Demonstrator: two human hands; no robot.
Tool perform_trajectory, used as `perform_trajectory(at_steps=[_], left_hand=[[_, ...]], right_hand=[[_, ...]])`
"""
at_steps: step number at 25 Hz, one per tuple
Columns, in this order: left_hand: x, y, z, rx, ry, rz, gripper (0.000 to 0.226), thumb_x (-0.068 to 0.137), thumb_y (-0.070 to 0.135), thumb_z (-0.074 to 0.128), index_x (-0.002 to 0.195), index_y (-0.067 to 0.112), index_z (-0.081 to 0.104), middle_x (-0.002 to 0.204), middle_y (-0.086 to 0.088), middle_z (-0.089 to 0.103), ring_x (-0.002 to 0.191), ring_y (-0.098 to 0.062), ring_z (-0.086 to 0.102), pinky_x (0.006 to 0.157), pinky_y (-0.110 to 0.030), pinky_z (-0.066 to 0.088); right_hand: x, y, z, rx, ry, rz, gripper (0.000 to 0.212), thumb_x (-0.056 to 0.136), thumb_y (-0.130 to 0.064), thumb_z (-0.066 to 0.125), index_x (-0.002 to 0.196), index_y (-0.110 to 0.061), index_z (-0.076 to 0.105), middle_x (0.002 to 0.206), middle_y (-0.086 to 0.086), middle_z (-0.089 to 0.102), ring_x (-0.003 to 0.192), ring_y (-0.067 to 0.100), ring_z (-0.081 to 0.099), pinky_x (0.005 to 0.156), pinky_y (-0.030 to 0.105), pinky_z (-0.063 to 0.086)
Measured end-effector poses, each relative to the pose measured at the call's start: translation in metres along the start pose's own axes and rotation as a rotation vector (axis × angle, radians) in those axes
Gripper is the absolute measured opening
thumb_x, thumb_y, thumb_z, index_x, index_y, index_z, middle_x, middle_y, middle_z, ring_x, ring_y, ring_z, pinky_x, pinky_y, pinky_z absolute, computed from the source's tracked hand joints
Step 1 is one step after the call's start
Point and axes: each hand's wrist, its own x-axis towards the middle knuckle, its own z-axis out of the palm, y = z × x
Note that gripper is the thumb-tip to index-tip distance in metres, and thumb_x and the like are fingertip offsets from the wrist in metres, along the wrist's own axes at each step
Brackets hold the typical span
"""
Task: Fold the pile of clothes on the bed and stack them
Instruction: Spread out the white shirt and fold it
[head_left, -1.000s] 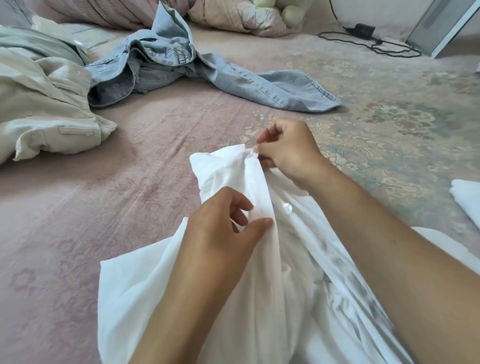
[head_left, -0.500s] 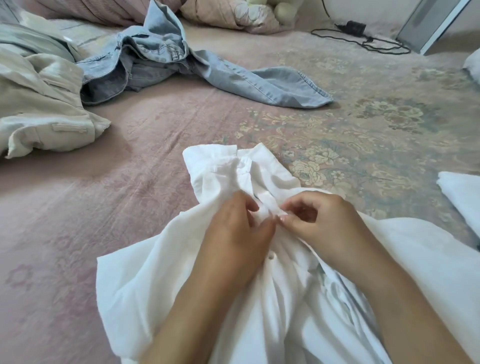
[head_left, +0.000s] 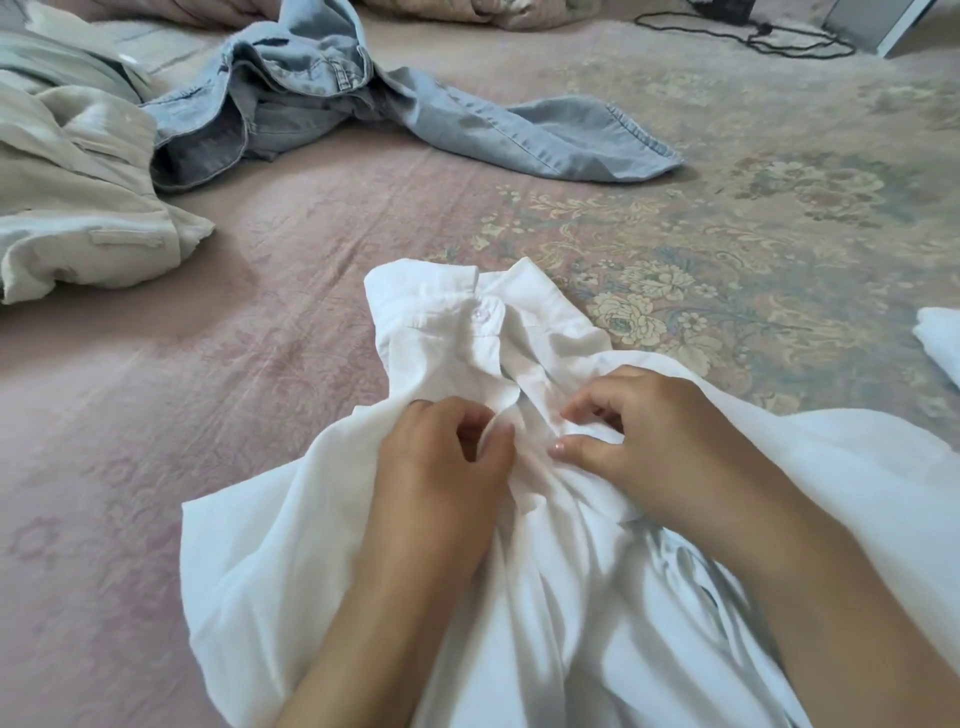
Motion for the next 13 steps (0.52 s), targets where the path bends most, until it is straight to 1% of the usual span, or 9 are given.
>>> perform_trajectory(at_steps=[2, 4, 5, 6, 7, 8, 9, 11, 13], left_hand=[[0.000, 0.000, -0.002, -0.025, 0.011, -0.024, 0.016, 0.089, 0.025, 0.061, 0.079, 0.025, 0.073, 0.077, 0.010, 0.067, 0.078, 0.005, 0.057, 0.067, -0.006, 0.039], [0.001, 0.001, -0.006, -0.094, 0.014, -0.059, 0.019, 0.089, 0.023, 0.061, 0.076, 0.022, 0.075, 0.070, 0.011, 0.070, 0.071, 0.005, 0.060, 0.064, -0.009, 0.042], [0.001, 0.001, -0.007, -0.178, 0.015, -0.096, 0.019, 0.089, 0.023, 0.062, 0.075, 0.022, 0.075, 0.069, 0.010, 0.071, 0.069, 0.001, 0.063, 0.068, -0.014, 0.047], [0.001, 0.002, -0.009, -0.293, 0.014, -0.149, 0.019, 0.088, 0.024, 0.063, 0.074, 0.021, 0.076, 0.069, 0.007, 0.072, 0.073, -0.009, 0.067, 0.074, -0.025, 0.053], [0.002, 0.003, -0.010, -0.424, 0.003, -0.214, 0.018, 0.088, 0.024, 0.065, 0.074, 0.019, 0.075, 0.071, -0.002, 0.073, 0.075, -0.022, 0.069, 0.079, -0.039, 0.056], [0.002, 0.005, -0.011, -0.551, -0.015, -0.281, 0.018, 0.087, 0.024, 0.066, 0.073, 0.017, 0.075, 0.075, -0.013, 0.072, 0.075, -0.032, 0.068, 0.081, -0.052, 0.055], [0.003, 0.008, -0.013, -0.657, -0.036, -0.336, 0.018, 0.086, 0.022, 0.067, 0.072, 0.015, 0.075, 0.078, -0.020, 0.071, 0.074, -0.036, 0.066, 0.083, -0.060, 0.052], [0.003, 0.011, -0.016, -0.775, -0.088, -0.390, 0.021, 0.086, 0.017, 0.066, 0.067, 0.012, 0.074, 0.078, -0.022, 0.071, 0.074, -0.034, 0.067, 0.084, -0.065, 0.050], [0.002, 0.014, -0.016, -0.832, -0.125, -0.392, 0.024, 0.085, 0.013, 0.065, 0.064, 0.010, 0.074, 0.075, -0.019, 0.071, 0.068, -0.029, 0.068, 0.080, -0.061, 0.053]], right_hand=[[0.001, 0.000, 0.001, -0.024, 0.085, -0.038, 0.007, 0.084, -0.022, 0.069, 0.084, -0.017, 0.064, 0.078, -0.010, 0.047, 0.069, 0.005, 0.045, 0.063, 0.020, 0.034], [0.001, 0.001, 0.001, -0.039, 0.130, -0.032, 0.009, 0.085, -0.018, 0.065, 0.079, -0.013, 0.062, 0.078, -0.006, 0.048, 0.069, 0.010, 0.047, 0.064, 0.023, 0.035], [0.001, 0.001, 0.001, -0.049, 0.124, -0.027, 0.010, 0.086, -0.018, 0.064, 0.080, -0.012, 0.063, 0.081, -0.003, 0.051, 0.074, 0.014, 0.049, 0.067, 0.026, 0.036], [0.000, 0.000, 0.001, -0.057, 0.112, -0.033, 0.011, 0.087, -0.021, 0.063, 0.082, -0.011, 0.063, 0.084, -0.002, 0.052, 0.078, 0.016, 0.051, 0.070, 0.028, 0.037], [-0.002, -0.002, 0.001, -0.057, 0.097, -0.046, 0.012, 0.087, -0.024, 0.062, 0.085, -0.012, 0.063, 0.087, -0.001, 0.053, 0.081, 0.016, 0.051, 0.073, 0.029, 0.038], [-0.004, -0.004, 0.001, -0.057, 0.086, -0.062, 0.014, 0.087, -0.027, 0.063, 0.089, -0.013, 0.063, 0.090, -0.001, 0.054, 0.084, 0.015, 0.051, 0.075, 0.030, 0.039], [-0.005, -0.006, 0.002, -0.078, 0.069, -0.068, 0.015, 0.087, -0.030, 0.063, 0.092, -0.016, 0.062, 0.094, -0.001, 0.055, 0.088, 0.016, 0.051, 0.078, 0.031, 0.040], [-0.006, -0.008, 0.003, -0.158, 0.062, -0.068, 0.015, 0.087, -0.032, 0.063, 0.093, -0.018, 0.062, 0.098, -0.001, 0.056, 0.094, 0.020, 0.054, 0.079, 0.035, 0.043], [-0.005, -0.007, 0.003, -0.179, 0.138, -0.110, 0.013, 0.084, -0.027, 0.067, 0.091, -0.017, 0.064, 0.096, 0.001, 0.057, 0.090, 0.023, 0.056, 0.071, 0.036, 0.043]])
